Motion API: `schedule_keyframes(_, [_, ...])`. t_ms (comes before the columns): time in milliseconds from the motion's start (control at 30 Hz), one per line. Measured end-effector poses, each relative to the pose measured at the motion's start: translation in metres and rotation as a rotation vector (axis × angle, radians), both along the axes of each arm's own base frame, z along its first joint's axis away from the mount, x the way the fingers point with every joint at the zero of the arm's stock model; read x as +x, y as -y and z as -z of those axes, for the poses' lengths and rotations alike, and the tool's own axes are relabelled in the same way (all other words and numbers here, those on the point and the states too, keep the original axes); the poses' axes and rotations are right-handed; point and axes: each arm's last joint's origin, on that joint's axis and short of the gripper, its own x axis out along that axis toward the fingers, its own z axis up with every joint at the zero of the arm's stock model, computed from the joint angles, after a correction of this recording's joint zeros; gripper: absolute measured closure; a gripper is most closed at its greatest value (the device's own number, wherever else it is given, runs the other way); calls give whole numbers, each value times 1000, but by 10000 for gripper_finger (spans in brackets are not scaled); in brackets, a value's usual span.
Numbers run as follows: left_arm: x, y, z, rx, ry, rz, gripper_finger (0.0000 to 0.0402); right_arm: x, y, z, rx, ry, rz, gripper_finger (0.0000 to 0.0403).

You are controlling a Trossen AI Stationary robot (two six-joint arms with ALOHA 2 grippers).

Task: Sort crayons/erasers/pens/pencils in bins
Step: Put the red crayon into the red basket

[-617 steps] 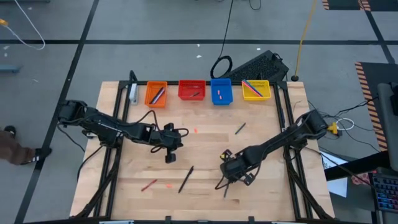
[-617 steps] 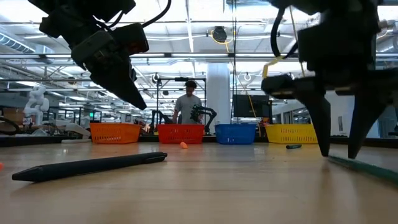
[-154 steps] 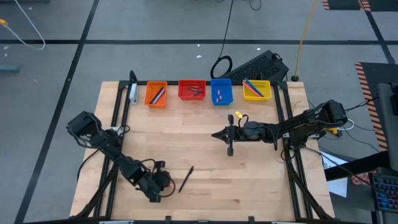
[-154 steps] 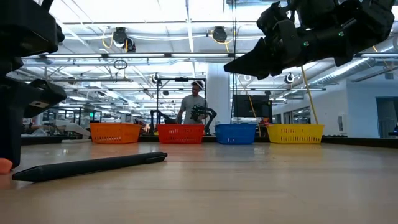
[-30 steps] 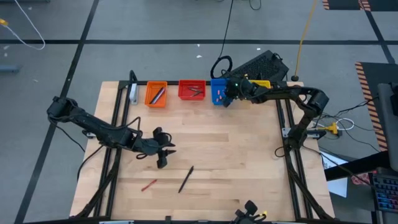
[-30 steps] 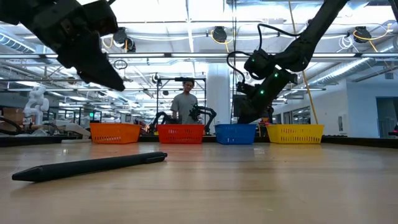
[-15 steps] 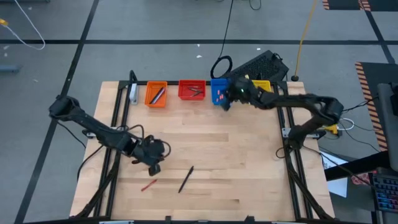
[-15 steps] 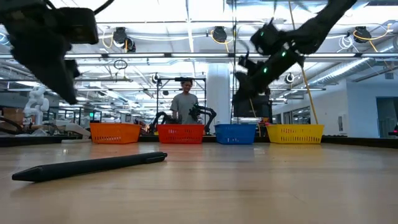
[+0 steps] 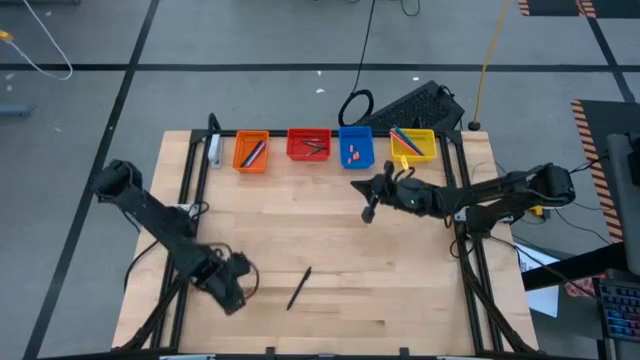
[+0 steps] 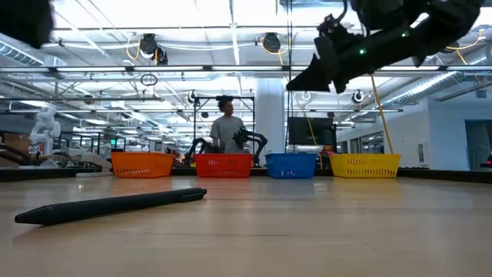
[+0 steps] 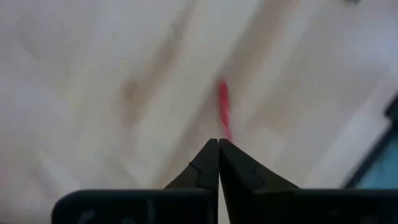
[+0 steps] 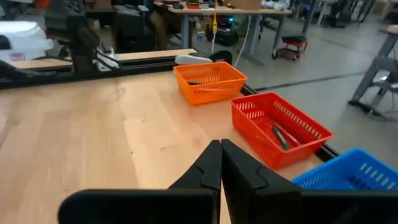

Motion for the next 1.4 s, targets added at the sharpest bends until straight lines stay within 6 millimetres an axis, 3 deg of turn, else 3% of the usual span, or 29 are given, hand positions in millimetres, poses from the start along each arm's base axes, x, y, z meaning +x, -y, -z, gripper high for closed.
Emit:
schedule_keyframes(233, [-3, 44, 17, -53, -138, -68, 336, 0, -9, -1, -49, 5, -30, 402])
schedule_keyframes(500, [2, 52, 37, 40, -145, -157, 273, 0, -9, 0, -58, -3, -37, 402])
schedule_keyframes(667, [3, 52, 45, 77, -144, -164, 253, 0, -10, -1, -64, -2, -45, 403])
schedule_keyframes(967, [2, 52, 58, 113, -174, -159, 264, 0, -11, -1, -63, 3, -48, 403])
schedule_keyframes(1400, [3, 59, 67, 74, -190, -125, 328, 0, -11, -2, -64, 6, -52, 403])
